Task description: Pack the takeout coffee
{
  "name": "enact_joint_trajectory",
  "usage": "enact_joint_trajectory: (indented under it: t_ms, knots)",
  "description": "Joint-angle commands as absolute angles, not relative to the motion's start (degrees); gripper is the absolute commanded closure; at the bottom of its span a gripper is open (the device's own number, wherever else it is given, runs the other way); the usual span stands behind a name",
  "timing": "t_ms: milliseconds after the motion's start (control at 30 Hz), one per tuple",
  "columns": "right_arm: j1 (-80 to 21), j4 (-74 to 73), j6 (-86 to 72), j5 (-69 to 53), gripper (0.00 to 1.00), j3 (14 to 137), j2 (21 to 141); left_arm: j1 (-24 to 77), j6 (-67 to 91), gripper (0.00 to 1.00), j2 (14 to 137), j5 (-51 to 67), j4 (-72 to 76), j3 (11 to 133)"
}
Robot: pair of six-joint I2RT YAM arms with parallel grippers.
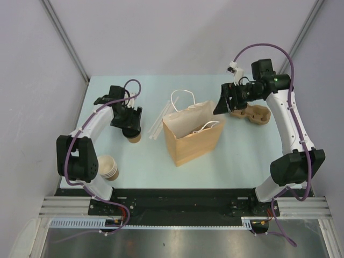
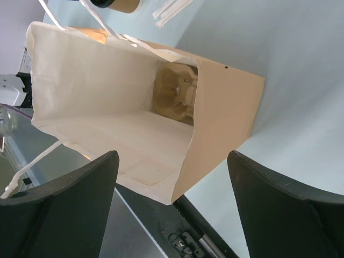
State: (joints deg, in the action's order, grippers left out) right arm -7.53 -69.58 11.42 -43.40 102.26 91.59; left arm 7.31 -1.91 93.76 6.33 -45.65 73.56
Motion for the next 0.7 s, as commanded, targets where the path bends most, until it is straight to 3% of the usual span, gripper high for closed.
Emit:
enact_joint_trajectory:
  t_ms: [0,200,500,667]
  knots:
    - [-7.0,-69.6,12.8,-43.6,0.11,107.4,91.5,6.7,-0.7,0.08,93.9,6.9,-45.0,73.4]
    - [-7.2,-69.7,14.7,-43.2,0.06,111.1,92.7,6.7,-1.4,0.2,92.9,7.6,-45.4,73.1]
    - [-9.1,-69.9,17.6,-42.2,0.02,114.7,94.4,6.8,-6.0,0.54,90.8,7.4,-49.1,75.4]
    - [-10.0,-69.9,17.6,-42.3,0.01,114.4,94.7,7.0,-10.0,0.53,89.7,9.8,-51.5,75.8]
